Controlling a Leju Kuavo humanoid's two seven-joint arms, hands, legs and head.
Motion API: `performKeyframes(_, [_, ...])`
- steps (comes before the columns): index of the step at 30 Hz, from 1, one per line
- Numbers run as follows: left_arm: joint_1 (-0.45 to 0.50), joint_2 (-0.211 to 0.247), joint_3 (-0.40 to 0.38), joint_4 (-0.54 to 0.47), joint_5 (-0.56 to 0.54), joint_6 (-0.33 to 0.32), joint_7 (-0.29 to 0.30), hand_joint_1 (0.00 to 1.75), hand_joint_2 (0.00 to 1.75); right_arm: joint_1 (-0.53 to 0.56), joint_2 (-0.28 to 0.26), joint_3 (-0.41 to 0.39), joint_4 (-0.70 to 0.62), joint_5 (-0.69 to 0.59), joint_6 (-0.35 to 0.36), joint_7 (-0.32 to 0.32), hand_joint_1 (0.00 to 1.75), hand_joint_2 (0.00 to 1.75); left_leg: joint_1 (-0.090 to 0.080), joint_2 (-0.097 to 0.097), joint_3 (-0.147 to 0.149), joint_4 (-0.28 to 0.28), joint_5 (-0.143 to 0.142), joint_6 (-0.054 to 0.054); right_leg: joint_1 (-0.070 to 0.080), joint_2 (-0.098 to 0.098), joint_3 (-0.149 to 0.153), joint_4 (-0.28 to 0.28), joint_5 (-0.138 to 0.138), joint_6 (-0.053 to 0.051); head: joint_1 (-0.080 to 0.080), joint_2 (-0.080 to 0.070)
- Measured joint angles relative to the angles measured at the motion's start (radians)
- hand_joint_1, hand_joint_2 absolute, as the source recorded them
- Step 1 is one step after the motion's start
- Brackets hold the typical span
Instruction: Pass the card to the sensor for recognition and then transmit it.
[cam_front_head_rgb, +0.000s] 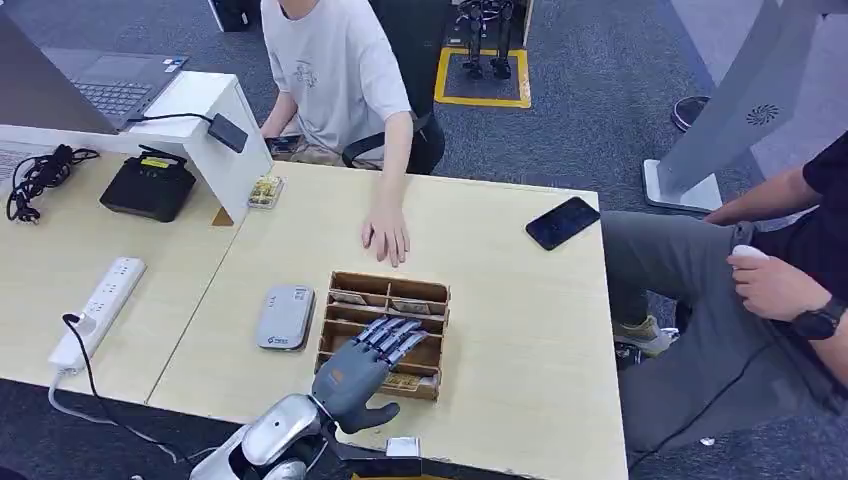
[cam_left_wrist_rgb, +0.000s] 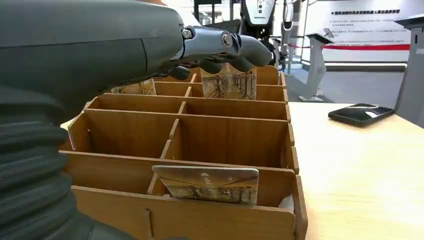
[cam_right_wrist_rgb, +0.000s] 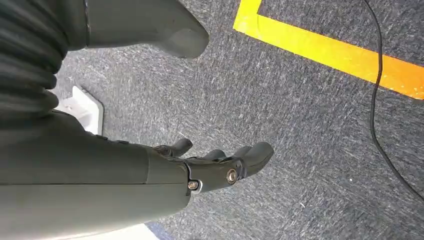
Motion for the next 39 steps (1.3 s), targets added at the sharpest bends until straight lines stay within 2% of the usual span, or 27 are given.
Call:
performKeyframes(10, [0.0,0.0,0.0,0.0,0.001,0.0,-0.002,0.0,1.75,0.0,0.0,0.0,0.0,0.0,0.001,0.0,0.0,1.75,0.0,0.0,0.0,0.0,0.0,0.0,0.0,0.0,0.0,0.0,0.0,0.0,0.0,0.0])
performKeyframes(19, [0.002,0.01,0.0,-0.004,0.078,-0.052,-0.051,0.0,1.75,0.001,0.002,-0.01,-0.006,0.0,0.006,-0.002,0.0,1.75,0.0,0.0,0.0,0.0,0.0,0.0,0.0,0.0,0.0,0.0,0.0,0.0,0.0,0.0])
performKeyframes(26, [0.002,0.018,0.0,-0.006,0.094,-0.068,-0.061,0.0,1.75,0.001,0.002,-0.018,-0.011,0.0,0.007,-0.005,0.0,1.75,0.0,0.0,0.0,0.0,0.0,0.0,0.0,0.0,0.0,0.0,0.0,0.0,0.0,0.0])
performKeyframes(27, [0.002,0.018,0.0,-0.006,0.095,-0.069,-0.061,1.75,1.75,0.001,0.002,-0.018,-0.011,0.0,0.007,-0.005,0.0,1.75,0.0,0.0,0.0,0.0,0.0,0.0,0.0,0.0,0.0,0.0,0.0,0.0,0.0,0.0])
performKeyframes(31, [0.002,0.022,0.0,-0.006,0.11,-0.103,-0.061,1.75,1.75,0.001,0.002,-0.018,-0.015,0.0,0.007,-0.009,0.0,1.75,0.0,0.0,0.0,0.0,0.0,0.0,0.0,0.0,0.0,0.0,0.0,0.0,0.0,0.0])
performKeyframes(39, [0.001,0.026,0.0,-0.006,0.12,-0.114,-0.062,1.75,1.75,0.003,0.003,-0.025,-0.024,0.0,0.007,-0.019,0.0,1.75,0.0,0.0,0.0,0.0,0.0,0.0,0.0,0.0,0.0,0.0,0.0,0.0,0.0,0.0])
